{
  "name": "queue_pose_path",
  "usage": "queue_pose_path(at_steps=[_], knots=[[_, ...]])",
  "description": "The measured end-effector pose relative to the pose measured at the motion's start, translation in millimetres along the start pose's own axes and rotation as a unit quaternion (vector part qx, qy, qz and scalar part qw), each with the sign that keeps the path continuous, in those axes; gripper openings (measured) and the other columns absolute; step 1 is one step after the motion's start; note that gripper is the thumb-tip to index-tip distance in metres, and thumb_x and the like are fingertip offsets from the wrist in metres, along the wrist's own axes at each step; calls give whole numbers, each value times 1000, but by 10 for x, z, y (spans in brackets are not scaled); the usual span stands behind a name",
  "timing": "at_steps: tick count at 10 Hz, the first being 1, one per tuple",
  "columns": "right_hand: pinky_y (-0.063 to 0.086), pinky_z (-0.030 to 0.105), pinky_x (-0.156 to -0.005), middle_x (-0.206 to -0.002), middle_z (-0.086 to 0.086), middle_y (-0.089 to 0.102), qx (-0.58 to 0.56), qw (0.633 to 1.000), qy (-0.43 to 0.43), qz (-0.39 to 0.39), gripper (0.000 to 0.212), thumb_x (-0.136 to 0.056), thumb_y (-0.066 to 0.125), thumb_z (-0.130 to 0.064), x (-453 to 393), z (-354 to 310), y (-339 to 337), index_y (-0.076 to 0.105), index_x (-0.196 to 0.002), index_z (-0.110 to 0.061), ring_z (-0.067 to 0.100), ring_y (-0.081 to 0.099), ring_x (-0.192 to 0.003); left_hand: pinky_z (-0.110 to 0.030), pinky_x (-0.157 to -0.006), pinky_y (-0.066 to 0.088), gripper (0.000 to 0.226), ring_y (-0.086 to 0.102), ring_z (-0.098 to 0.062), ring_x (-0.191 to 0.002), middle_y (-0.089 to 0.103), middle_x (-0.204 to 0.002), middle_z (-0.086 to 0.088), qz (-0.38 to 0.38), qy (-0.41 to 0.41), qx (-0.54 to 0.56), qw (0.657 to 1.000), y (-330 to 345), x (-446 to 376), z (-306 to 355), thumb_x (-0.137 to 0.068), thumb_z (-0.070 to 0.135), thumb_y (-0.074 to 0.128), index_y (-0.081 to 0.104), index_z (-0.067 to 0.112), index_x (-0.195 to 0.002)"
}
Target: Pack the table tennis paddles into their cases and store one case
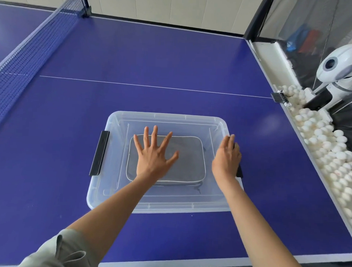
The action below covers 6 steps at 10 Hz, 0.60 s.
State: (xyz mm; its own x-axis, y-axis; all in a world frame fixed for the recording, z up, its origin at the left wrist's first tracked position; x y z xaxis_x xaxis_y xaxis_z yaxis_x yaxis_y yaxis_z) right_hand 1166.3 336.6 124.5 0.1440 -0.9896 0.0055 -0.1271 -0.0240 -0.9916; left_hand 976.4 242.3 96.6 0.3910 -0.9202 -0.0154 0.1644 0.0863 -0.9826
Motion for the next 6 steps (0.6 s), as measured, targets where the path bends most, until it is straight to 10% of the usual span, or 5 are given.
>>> queue_pose_path(at_steps=[2, 4, 6], knots=[[1, 46, -119, -160, 5, 0, -89, 949, -297, -55, 53, -100, 32, -39, 383, -718, 199, 16, -149, -29, 24, -4, -148, -55, -115, -13, 71, -10, -27, -147, 3, -160, -6, 26, -5, 88, 996, -144, 118, -182, -79, 71, 13, 21, 46, -145], [-8, 51, -118, -159, 0, -9, 5, 955, -294, -35, 57, -96, 11, -54, 475, -731, 378, 0, -149, -36, 24, -12, -146, -57, -114, -14, 64, -24, -32, -142, -20, -157, -9, -11, -3, -33, 999, -12, 279, -208, -83, 71, -1, -19, 47, -139], [-4, 47, -118, -160, 3, -8, 9, 953, -281, -112, 53, -99, 16, -49, 359, -810, 286, 6, -149, -34, 26, -7, -147, -57, -114, -3, 61, -4, -32, -146, 0, -159, -10, -50, -16, -40, 998, -126, 199, -201, -91, 63, 19, 6, 43, -147]])
Point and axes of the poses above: each hand's wrist, its own x-axis away from the middle knuckle, its own y-axis out of the palm, z = x × y, the point moved 6 cm from there along -x, towards the middle knuckle
